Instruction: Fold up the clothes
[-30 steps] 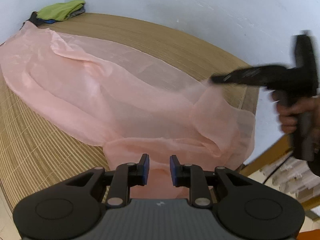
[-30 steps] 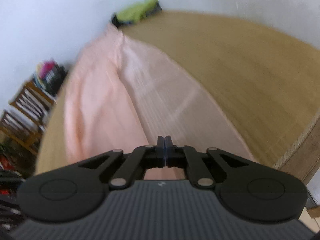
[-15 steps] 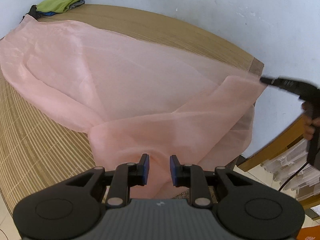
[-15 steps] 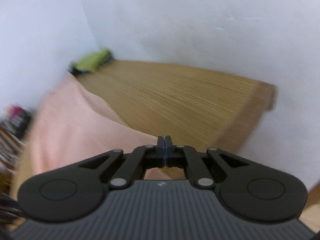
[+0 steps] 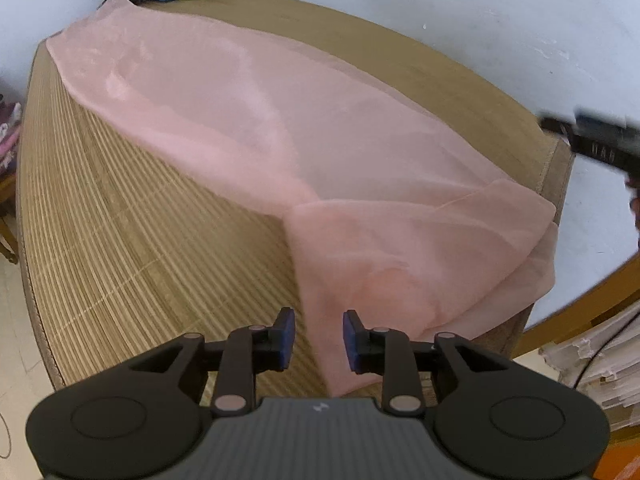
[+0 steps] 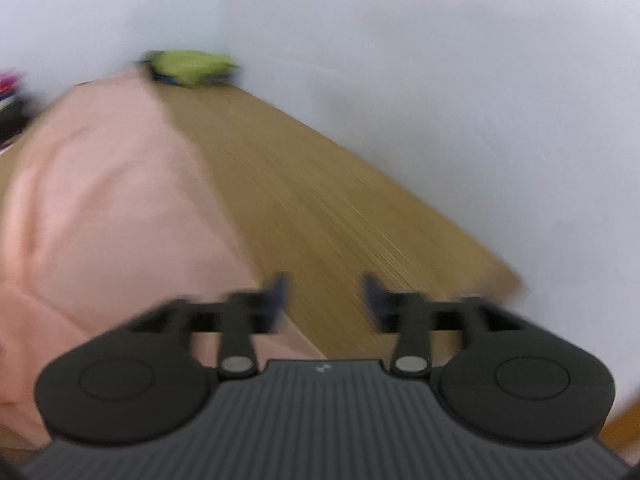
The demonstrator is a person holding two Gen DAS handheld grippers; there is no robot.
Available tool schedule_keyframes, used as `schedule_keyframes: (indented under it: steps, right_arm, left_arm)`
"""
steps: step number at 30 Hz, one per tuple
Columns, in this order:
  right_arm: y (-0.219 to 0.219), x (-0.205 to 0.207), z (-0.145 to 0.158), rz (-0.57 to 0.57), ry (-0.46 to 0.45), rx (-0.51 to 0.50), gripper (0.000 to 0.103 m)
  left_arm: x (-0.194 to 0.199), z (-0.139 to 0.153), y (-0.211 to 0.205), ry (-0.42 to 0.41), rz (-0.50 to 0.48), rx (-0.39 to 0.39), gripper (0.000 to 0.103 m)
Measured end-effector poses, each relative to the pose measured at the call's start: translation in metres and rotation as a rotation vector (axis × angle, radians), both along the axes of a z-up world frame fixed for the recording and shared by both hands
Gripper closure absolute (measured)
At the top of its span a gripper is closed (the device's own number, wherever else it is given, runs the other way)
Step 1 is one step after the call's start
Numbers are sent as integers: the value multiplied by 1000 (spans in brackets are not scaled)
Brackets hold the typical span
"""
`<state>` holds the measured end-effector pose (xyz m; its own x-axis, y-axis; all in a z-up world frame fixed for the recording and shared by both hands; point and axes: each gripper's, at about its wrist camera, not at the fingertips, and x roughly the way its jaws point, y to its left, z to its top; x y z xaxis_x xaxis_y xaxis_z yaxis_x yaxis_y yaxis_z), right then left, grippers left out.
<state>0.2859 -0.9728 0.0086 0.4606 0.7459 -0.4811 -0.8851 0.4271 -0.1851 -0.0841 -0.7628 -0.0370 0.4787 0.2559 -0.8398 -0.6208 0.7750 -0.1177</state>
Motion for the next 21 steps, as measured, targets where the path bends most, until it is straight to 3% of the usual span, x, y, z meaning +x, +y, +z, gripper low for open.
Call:
schedule_keyframes:
  steps: [2, 6, 7, 10, 12, 14, 21]
  right_arm:
    - [20, -26, 13, 166, -10, -6, 27]
    - [76, -64, 3, 659, 245, -161, 29]
    - [91, -74, -4, 740, 257, -217, 29]
    - [126, -103, -26, 869, 181, -347, 31]
    - [143, -110, -39, 938, 188, -435, 46]
    - [137, -111, -29, 1010, 189, -442, 101]
    - [103, -112, 15, 1263, 185, -414, 100]
  left_arm:
    - [-4, -5, 6, -15, 3, -12, 74]
    - [-14, -13, 15, -78, 8, -60, 74]
    - [-17, -14, 15, -89, 0, -60, 74]
    - [-27, -15, 17, -121, -18, -60, 74]
    - [-32, -15, 20, -129, -8, -59, 74]
    - [-35, -14, 21, -130, 6, -51, 74]
    - [-33, -15, 21, -141, 8, -20, 74]
